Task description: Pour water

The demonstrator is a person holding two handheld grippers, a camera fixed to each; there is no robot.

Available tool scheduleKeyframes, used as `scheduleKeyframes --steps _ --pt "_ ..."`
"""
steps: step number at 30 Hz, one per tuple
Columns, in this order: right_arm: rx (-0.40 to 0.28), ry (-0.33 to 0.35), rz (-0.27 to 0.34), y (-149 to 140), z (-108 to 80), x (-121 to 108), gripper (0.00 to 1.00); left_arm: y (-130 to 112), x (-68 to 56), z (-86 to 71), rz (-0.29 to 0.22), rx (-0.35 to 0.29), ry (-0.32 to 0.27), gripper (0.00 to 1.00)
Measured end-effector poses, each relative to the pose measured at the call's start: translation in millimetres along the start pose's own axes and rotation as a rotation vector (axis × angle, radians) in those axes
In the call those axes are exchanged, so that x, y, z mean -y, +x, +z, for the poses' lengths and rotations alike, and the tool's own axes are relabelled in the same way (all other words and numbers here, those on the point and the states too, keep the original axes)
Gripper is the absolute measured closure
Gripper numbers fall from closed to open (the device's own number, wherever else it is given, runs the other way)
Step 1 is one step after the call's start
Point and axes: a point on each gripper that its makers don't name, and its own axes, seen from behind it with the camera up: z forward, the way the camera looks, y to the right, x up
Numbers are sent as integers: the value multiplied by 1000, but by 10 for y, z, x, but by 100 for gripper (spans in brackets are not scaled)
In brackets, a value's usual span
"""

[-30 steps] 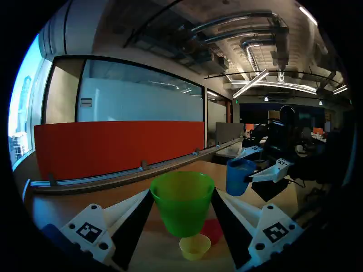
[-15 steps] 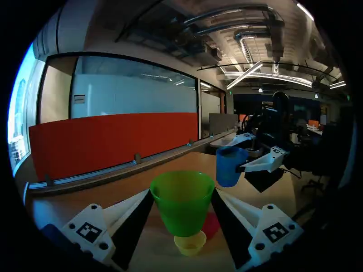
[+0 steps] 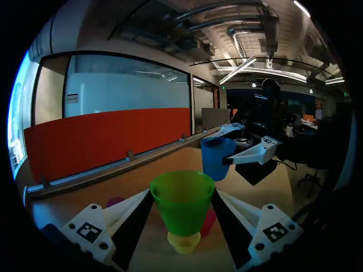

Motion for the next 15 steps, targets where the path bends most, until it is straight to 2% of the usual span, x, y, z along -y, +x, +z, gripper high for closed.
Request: scheduleKeyframes --steps 15 --pt "10 32 -117 214 165 45 9 -87 -144 38 21 16 -28 13"
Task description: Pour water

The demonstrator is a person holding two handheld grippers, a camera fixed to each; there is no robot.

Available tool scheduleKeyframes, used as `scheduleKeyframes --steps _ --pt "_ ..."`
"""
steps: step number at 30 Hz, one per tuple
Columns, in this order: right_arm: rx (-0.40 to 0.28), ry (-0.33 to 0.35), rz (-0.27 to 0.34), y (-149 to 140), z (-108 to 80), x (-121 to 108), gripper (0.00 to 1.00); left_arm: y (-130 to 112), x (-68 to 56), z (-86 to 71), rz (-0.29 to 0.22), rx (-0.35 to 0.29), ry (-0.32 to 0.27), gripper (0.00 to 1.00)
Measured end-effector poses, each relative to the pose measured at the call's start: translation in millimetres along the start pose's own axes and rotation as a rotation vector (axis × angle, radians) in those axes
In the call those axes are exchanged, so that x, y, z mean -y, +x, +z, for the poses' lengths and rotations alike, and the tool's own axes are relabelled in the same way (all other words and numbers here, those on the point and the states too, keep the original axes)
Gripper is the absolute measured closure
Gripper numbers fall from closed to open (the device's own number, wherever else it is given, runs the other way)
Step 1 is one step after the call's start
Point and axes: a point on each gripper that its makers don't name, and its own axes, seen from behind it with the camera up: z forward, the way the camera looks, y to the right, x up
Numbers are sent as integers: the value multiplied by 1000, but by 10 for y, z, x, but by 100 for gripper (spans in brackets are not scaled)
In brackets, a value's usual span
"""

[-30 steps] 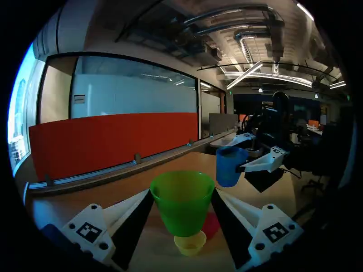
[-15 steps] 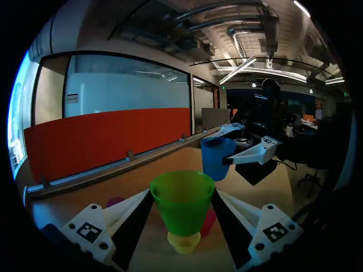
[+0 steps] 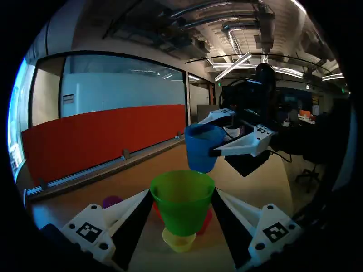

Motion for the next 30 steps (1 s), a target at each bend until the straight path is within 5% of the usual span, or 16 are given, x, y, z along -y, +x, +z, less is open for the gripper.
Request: scheduleKeyframes --steps 30 --pt "31 62 -244 240 268 81 9 46 -197 93 -14 -24 -55 13"
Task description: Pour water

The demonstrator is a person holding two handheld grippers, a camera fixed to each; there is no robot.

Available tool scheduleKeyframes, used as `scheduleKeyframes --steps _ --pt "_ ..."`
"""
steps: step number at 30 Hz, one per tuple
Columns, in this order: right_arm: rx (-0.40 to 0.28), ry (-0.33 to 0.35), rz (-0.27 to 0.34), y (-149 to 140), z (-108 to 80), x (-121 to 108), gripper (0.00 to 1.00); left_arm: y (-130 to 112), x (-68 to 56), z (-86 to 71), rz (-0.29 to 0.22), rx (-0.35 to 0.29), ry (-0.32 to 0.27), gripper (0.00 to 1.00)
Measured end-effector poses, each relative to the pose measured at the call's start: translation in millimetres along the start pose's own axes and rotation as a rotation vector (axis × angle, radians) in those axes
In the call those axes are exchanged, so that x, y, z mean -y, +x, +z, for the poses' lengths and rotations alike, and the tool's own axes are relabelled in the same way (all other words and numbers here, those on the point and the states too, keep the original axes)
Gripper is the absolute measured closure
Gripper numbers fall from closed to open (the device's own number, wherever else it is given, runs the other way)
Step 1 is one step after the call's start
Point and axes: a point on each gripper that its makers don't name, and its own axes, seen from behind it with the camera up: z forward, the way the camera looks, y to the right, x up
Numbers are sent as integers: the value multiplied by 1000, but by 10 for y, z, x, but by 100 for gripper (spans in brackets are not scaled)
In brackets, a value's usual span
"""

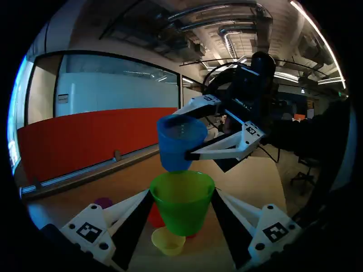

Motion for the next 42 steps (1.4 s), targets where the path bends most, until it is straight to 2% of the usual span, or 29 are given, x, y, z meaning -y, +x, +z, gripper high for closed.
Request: scheduleKeyframes --steps 11,21,42 --pt "24 8 -89 -21 61 -18 9 17 -45 4 1 -3 -10 13" --pt "30 16 -161 3 79 -59 9 17 -8 30 -15 -17 -6 13" --pt "44 40 -284 74 152 -28 9 14 -28 25 -20 -23 -11 13"
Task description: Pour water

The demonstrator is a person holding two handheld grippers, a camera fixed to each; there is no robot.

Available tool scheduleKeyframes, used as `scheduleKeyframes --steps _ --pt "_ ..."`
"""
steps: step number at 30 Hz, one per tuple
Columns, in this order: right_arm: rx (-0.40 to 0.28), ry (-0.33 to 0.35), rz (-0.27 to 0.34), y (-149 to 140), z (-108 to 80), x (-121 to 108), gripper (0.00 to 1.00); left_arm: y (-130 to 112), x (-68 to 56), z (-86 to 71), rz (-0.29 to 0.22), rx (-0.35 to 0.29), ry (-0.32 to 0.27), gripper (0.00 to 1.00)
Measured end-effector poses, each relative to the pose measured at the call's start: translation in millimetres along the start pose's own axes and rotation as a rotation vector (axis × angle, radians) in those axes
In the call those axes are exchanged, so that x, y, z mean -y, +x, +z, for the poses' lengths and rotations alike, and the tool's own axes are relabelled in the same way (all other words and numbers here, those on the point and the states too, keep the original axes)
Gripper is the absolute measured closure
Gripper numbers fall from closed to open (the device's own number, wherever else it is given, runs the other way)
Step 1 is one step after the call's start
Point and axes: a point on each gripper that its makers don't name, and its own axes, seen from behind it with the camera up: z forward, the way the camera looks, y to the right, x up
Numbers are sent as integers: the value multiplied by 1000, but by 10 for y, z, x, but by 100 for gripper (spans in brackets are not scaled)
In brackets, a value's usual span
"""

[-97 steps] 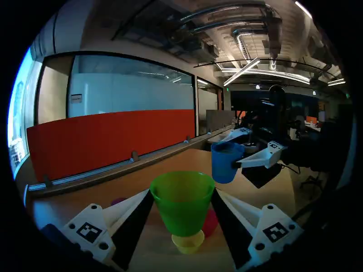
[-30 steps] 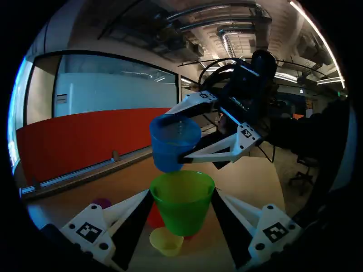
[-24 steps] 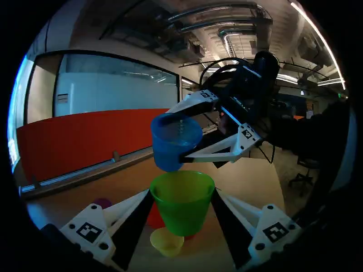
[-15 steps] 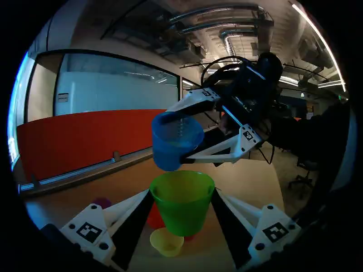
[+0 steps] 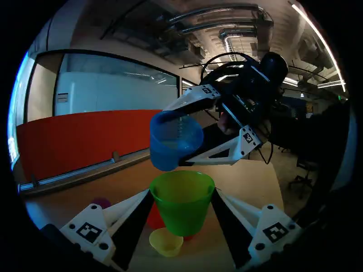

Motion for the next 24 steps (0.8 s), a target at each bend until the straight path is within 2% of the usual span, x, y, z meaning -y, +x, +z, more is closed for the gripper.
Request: scheduleKeyframes --steps 15,24 --pt "19 5 -103 67 8 -33 9 38 -16 -9 6 -5 -2 13" --pt "35 11 -141 90 31 -55 9 65 -22 -13 5 -11 -5 13"
